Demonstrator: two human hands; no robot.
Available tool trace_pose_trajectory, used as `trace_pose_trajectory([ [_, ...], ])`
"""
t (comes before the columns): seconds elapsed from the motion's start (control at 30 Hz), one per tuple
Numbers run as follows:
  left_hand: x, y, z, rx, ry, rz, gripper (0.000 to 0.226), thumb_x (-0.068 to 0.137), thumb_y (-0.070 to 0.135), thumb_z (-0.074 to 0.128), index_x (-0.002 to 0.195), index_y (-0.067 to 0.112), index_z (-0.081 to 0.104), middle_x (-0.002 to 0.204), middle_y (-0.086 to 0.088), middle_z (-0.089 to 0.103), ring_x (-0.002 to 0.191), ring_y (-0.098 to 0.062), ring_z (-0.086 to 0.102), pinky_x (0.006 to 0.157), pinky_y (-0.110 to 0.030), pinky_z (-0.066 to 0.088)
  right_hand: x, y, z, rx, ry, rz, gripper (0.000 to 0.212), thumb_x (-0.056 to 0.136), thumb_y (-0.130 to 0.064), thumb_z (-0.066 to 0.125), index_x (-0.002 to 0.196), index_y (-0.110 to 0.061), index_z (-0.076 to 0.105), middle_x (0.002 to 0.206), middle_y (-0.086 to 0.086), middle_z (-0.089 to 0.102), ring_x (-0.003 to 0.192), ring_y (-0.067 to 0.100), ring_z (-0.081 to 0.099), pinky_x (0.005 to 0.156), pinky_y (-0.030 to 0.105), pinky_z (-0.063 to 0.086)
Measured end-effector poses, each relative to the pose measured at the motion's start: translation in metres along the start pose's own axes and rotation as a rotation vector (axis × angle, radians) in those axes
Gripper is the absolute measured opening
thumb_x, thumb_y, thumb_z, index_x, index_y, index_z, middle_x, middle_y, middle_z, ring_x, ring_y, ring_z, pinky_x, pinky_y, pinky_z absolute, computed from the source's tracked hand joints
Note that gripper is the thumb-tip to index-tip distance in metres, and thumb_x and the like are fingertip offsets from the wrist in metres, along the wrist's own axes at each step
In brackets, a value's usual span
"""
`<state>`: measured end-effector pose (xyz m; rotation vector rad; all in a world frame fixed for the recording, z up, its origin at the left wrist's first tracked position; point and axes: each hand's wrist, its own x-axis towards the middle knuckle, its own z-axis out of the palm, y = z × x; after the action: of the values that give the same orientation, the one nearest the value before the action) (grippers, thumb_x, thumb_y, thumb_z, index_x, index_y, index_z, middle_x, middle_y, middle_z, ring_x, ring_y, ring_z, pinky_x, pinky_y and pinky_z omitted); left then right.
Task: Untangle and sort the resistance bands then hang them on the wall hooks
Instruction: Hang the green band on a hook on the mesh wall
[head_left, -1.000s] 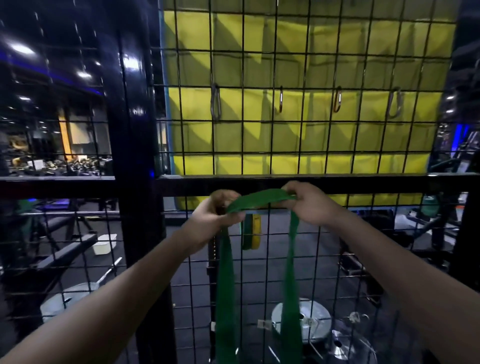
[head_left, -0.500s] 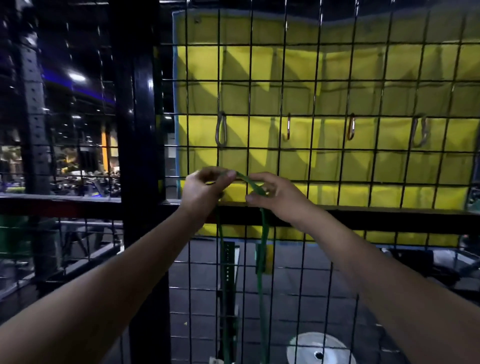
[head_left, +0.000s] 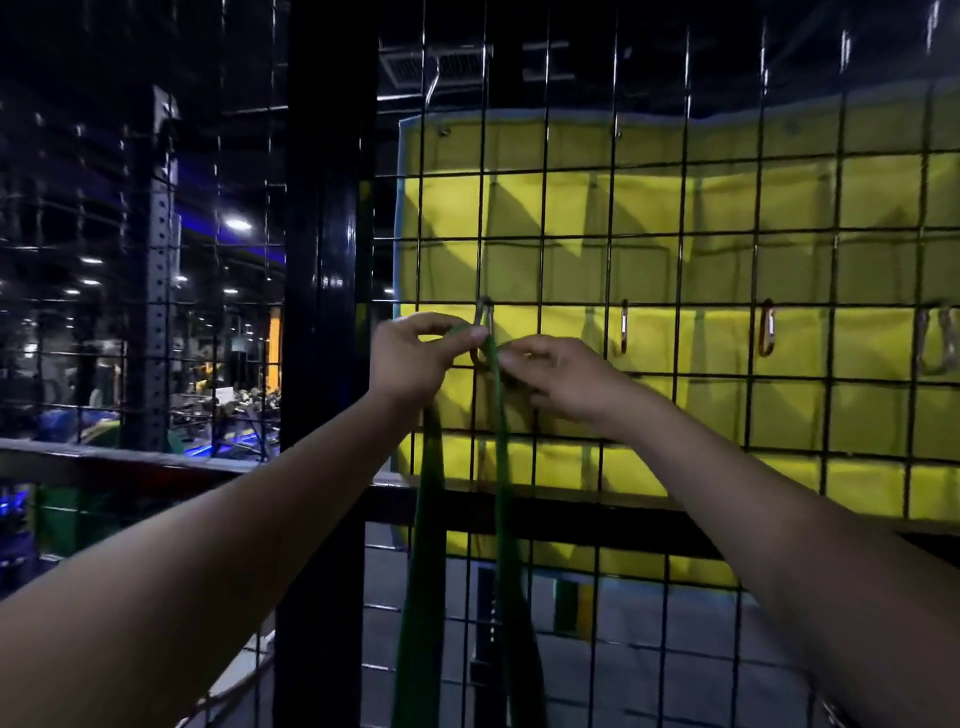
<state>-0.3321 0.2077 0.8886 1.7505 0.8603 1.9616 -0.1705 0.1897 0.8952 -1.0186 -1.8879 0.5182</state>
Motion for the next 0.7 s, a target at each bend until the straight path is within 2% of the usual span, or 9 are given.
trace_pose_trajectory([
  [0.07, 0.008, 0.003, -0.002, 0.043, 0.0, 0.029, 0.016, 0.073, 0.026, 0.077, 0.082, 0.015, 0.072, 0.086, 0.003, 0.068, 0.079, -0.01, 0.06, 0.072, -0.028, 0.049, 0.012, -0.009, -0.003, -0.028, 0.081, -0.019, 0.027, 0.095, -0.031, 0.049, 0.111, -0.015, 0.063, 0.107, 0.005, 0.062, 0.111, 0.027, 0.056, 0.1, 0.044, 0.045],
  [0.13, 0.016, 0.003, -0.004, 0.058, 0.005, 0.037, 0.019, 0.072, 0.028, 0.077, 0.084, 0.014, 0.072, 0.087, 0.004, 0.067, 0.081, -0.012, 0.061, 0.074, -0.033, 0.051, 0.025, -0.017, -0.001, -0.133, 0.118, -0.015, 0.028, 0.098, -0.025, 0.043, 0.108, -0.009, 0.063, 0.107, 0.011, 0.063, 0.105, 0.027, 0.056, 0.096, 0.041, 0.045],
  [0.17, 0.02, 0.002, -0.006, 0.063, 0.006, 0.041, 0.019, 0.072, 0.029, 0.077, 0.085, 0.015, 0.072, 0.087, 0.004, 0.067, 0.082, -0.014, 0.062, 0.075, -0.034, 0.052, 0.032, -0.02, 0.0, -0.201, 0.113, -0.002, 0.03, 0.099, -0.024, 0.04, 0.108, -0.006, 0.062, 0.105, 0.013, 0.062, 0.099, 0.026, 0.056, 0.09, 0.036, 0.044],
  [0.23, 0.026, 0.002, -0.009, 0.082, -0.009, 0.052, 0.018, 0.072, 0.029, 0.077, 0.084, 0.016, 0.073, 0.085, 0.003, 0.067, 0.082, -0.014, 0.062, 0.075, -0.035, 0.053, 0.044, -0.026, 0.004, -0.296, 0.107, 0.031, 0.032, 0.099, -0.025, 0.038, 0.1, -0.002, 0.06, 0.084, 0.01, 0.057, 0.077, 0.021, 0.05, 0.069, 0.029, 0.04],
  [0.3, 0.029, 0.002, -0.011, 0.083, -0.027, 0.05, 0.016, 0.072, 0.028, 0.077, 0.082, 0.017, 0.073, 0.083, 0.002, 0.067, 0.08, -0.014, 0.062, 0.075, -0.036, 0.053, 0.056, -0.027, 0.009, -0.338, 0.123, 0.081, 0.026, 0.099, -0.027, 0.038, 0.092, -0.008, 0.053, 0.069, 0.002, 0.044, 0.061, 0.014, 0.039, 0.056, 0.026, 0.031],
  [0.4, 0.033, -0.002, -0.013, 0.031, -0.04, 0.018, 0.02, 0.071, 0.028, 0.077, 0.084, 0.013, 0.072, 0.084, 0.001, 0.068, 0.082, -0.017, 0.063, 0.075, -0.035, 0.054, 0.068, -0.025, 0.014, -0.242, 0.155, 0.144, 0.031, 0.097, -0.033, 0.043, 0.098, -0.006, 0.056, 0.075, 0.006, 0.05, 0.066, 0.019, 0.044, 0.062, 0.028, 0.036],
  [0.5, 0.035, -0.005, -0.013, 0.019, -0.067, 0.011, 0.028, 0.071, 0.029, 0.077, 0.09, 0.01, 0.072, 0.092, -0.004, 0.069, 0.09, -0.023, 0.066, 0.079, -0.038, 0.055, 0.078, -0.023, 0.018, -0.16, 0.222, 0.171, 0.032, 0.091, -0.04, 0.053, 0.096, -0.008, 0.055, 0.076, 0.009, 0.054, 0.065, 0.022, 0.05, 0.057, 0.03, 0.043],
  [0.6, 0.039, -0.008, -0.014, -0.007, -0.103, 0.008, 0.03, 0.071, 0.029, 0.077, 0.093, 0.009, 0.072, 0.097, -0.006, 0.069, 0.094, -0.022, 0.065, 0.08, -0.037, 0.055, 0.088, -0.019, 0.021, -0.109, 0.312, 0.179, 0.038, 0.081, -0.04, 0.067, 0.095, -0.006, 0.057, 0.097, 0.019, 0.065, 0.087, 0.035, 0.065, 0.079, 0.047, 0.057],
  [0.7, 0.041, -0.011, -0.017, -0.051, -0.138, -0.015, 0.027, 0.073, 0.026, 0.075, 0.094, 0.009, 0.071, 0.098, -0.008, 0.068, 0.092, -0.021, 0.063, 0.073, -0.03, 0.053, 0.09, -0.019, 0.021, -0.125, 0.347, 0.172, 0.037, 0.076, -0.039, 0.073, 0.086, -0.005, 0.06, 0.091, 0.02, 0.067, 0.083, 0.035, 0.066, 0.076, 0.052, 0.057],
])
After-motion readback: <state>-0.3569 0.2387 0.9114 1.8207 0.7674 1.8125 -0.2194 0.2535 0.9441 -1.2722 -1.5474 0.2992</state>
